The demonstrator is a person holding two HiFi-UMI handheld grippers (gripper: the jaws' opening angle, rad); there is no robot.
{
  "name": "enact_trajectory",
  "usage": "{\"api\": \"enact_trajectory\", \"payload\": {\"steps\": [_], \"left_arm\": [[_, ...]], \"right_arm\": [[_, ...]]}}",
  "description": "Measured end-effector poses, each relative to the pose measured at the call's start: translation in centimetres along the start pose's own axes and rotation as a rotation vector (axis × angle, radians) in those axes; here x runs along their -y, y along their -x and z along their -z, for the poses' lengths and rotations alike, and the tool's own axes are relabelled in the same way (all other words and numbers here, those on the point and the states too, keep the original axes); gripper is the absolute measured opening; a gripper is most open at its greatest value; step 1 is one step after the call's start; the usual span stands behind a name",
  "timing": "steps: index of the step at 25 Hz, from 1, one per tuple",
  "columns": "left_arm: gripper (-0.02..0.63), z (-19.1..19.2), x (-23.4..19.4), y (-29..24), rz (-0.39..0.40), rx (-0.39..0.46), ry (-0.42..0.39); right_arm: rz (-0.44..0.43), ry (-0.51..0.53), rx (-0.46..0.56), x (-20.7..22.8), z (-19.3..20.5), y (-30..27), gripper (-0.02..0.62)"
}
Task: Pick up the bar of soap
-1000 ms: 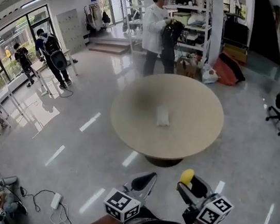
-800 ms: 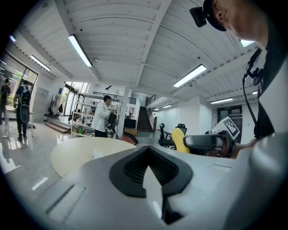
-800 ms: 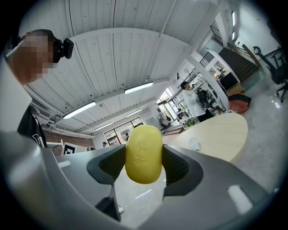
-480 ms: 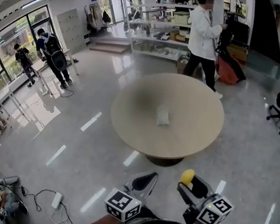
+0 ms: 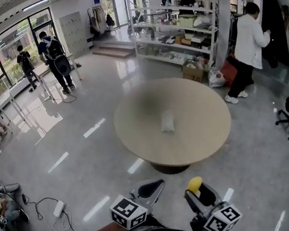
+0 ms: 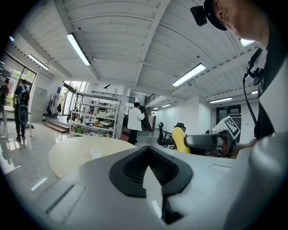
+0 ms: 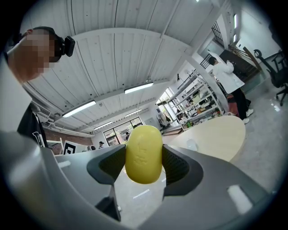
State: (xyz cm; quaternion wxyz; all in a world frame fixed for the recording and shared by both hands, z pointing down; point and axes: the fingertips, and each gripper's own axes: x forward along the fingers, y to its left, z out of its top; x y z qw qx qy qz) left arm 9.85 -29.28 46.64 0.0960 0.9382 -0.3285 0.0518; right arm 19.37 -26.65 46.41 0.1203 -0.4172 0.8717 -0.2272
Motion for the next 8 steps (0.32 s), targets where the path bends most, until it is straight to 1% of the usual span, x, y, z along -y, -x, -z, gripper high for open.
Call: {"api": "enact_trajectory", "payload": {"steps": [8], "left_arm": [[0.007, -0.2, -0.3, -1.1, 0.013, -0.006, -0.008]], "right_arm": [[0.004, 0.004, 0.0, 0.9, -0.4, -0.4, 0.259]]}}
